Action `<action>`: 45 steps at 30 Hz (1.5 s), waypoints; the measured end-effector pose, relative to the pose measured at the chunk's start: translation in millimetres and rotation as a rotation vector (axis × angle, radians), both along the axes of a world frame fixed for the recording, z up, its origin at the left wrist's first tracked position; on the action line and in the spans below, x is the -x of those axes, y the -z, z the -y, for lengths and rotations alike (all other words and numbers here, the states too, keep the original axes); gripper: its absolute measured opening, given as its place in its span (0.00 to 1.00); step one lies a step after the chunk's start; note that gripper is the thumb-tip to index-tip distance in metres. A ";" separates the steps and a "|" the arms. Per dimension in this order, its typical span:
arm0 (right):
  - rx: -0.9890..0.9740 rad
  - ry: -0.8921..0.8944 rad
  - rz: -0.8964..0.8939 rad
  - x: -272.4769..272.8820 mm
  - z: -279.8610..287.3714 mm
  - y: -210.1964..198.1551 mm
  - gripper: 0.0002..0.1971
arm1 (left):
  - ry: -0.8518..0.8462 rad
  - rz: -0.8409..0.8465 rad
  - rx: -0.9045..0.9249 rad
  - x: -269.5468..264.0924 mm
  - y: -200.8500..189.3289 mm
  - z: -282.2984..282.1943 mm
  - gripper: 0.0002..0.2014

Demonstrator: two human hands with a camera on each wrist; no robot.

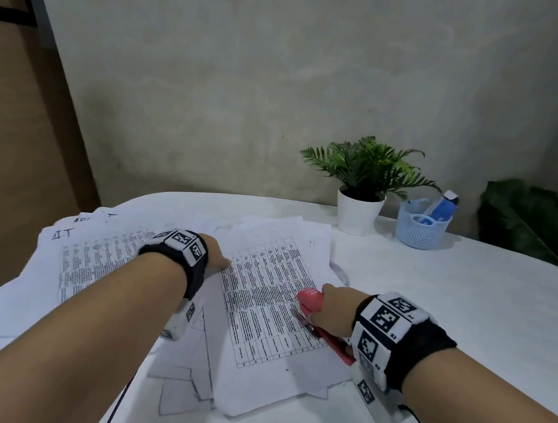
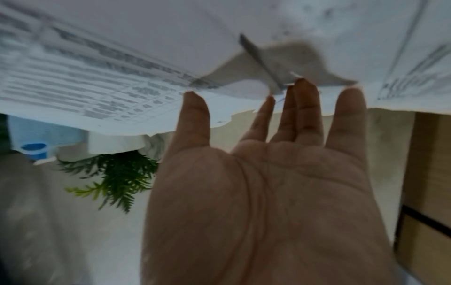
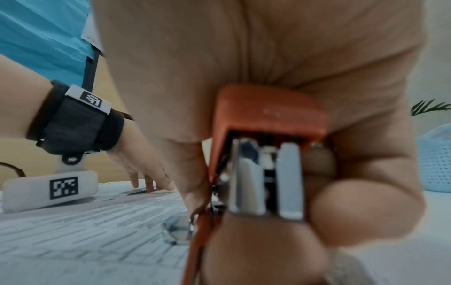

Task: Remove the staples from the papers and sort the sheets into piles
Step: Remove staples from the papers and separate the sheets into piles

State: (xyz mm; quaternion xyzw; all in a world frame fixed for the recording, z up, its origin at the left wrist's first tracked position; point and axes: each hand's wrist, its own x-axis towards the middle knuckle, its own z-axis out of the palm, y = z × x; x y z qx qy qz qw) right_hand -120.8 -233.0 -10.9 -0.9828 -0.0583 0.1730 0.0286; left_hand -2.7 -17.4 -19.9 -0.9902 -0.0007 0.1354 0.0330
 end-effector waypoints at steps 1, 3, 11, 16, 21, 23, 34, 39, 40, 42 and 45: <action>-0.003 0.007 0.008 -2.6 1.8 2.9 0.18 | -0.015 -0.005 0.030 -5.1 1.0 -0.4 0.26; -0.009 0.044 0.021 -8.9 5.2 10.3 0.18 | -0.059 0.005 0.089 -13.5 2.1 -0.6 0.26; 0.038 0.059 0.008 -10.3 3.5 8.1 0.18 | -0.149 0.153 0.379 -13.9 -10.6 -2.7 0.22; 0.037 0.060 0.014 -5.6 7.7 7.0 0.19 | -0.077 0.429 0.718 -3.4 -20.5 -4.4 0.09; -0.133 0.211 0.072 -0.1 13.5 -1.9 0.26 | -0.067 0.458 1.265 26.9 -36.6 -4.6 0.08; -0.235 0.261 0.116 3.3 17.7 -10.3 0.23 | -0.010 0.391 1.411 44.7 -51.0 -0.9 0.16; -0.371 0.252 0.376 29.8 37.2 -82.0 0.23 | -0.152 0.353 1.386 101.2 -79.0 -19.8 0.19; -0.198 0.181 0.305 39.9 24.2 -74.2 0.24 | -0.137 0.222 0.829 125.3 -38.8 -27.0 0.17; -0.183 0.171 0.287 41.3 21.2 -70.9 0.23 | -0.084 0.192 0.741 128.9 -32.9 -27.0 0.18; -0.184 0.158 0.256 43.0 16.0 -64.4 0.23 | 0.014 0.089 0.628 132.6 -22.5 -27.4 0.26; -0.212 0.156 0.213 42.1 12.4 -54.9 0.21 | 0.054 -0.016 0.578 135.6 -11.5 -28.9 0.37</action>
